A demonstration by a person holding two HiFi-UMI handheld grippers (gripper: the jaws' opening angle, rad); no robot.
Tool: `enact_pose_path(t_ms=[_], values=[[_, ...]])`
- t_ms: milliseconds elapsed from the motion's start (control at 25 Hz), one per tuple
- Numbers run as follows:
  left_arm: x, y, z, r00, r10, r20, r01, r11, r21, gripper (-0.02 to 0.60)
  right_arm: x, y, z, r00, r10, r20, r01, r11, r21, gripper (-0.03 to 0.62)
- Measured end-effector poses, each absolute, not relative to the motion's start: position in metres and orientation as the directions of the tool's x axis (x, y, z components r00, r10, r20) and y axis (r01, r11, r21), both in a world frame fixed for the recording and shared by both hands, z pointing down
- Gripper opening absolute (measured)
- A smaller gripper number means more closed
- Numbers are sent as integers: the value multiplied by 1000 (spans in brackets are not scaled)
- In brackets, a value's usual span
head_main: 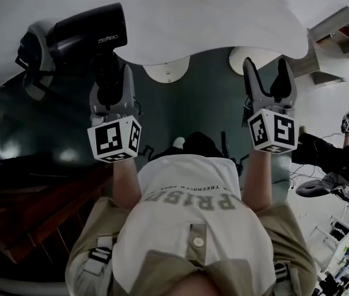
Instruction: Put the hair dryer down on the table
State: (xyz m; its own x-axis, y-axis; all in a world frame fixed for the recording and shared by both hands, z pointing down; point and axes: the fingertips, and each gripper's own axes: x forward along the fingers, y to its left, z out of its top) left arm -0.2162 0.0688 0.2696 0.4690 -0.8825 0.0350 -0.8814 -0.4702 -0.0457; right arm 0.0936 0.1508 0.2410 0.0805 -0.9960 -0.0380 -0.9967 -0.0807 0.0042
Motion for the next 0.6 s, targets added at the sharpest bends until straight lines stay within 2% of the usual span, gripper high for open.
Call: enact_pose_path(t_ms=[280,600], values=[[-202,56,286,477,-876,74,-876,-481,-43,120,108,134,255,86,-996,3,-996,-86,4,367],[-140,19,270,435,-900,32,-898,-436,-60,121,179,85,246,50,-998,-28,-999,-50,6,367]])
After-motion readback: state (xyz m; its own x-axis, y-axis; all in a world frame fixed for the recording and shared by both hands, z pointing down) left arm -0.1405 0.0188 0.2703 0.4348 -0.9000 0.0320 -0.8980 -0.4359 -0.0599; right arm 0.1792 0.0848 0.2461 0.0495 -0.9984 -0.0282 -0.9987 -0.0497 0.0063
